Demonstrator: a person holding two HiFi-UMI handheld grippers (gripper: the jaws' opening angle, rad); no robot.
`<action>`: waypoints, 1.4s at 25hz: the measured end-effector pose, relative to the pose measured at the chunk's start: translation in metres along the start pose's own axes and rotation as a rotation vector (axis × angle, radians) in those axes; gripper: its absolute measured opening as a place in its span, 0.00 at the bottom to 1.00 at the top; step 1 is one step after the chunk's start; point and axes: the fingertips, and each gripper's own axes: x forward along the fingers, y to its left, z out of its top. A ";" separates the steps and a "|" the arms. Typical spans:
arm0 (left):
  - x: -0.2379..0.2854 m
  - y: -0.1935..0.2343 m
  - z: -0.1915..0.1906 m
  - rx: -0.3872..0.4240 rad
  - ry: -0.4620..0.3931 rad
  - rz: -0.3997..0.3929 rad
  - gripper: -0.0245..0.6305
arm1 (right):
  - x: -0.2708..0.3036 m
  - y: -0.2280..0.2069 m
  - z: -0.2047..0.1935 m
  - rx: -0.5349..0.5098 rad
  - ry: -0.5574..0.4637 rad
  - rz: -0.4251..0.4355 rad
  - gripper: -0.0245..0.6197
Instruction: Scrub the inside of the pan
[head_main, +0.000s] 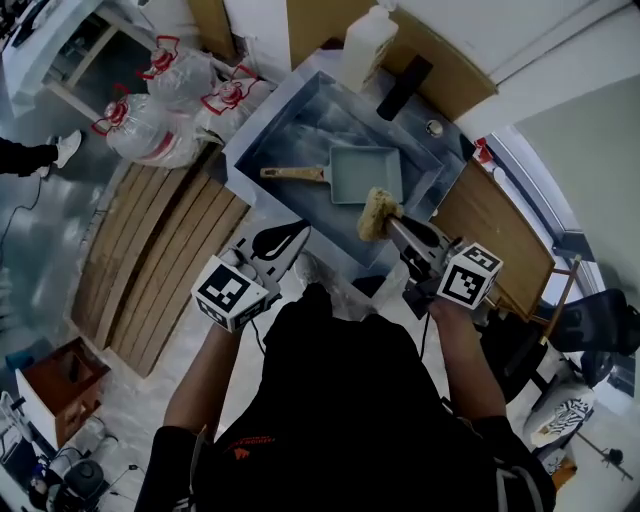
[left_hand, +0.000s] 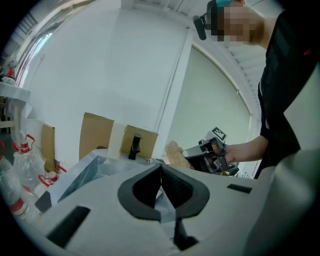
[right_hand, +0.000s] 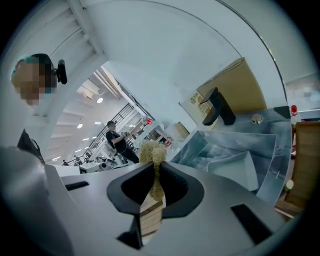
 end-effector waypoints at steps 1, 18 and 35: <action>0.001 0.007 0.002 0.005 0.004 -0.008 0.07 | 0.006 -0.001 0.002 0.001 -0.001 -0.008 0.10; 0.058 0.088 -0.006 0.068 0.124 -0.038 0.07 | 0.068 -0.066 0.030 -0.012 0.061 -0.053 0.10; 0.137 0.128 -0.087 0.328 0.489 -0.121 0.07 | 0.101 -0.147 0.017 -0.102 0.273 -0.062 0.10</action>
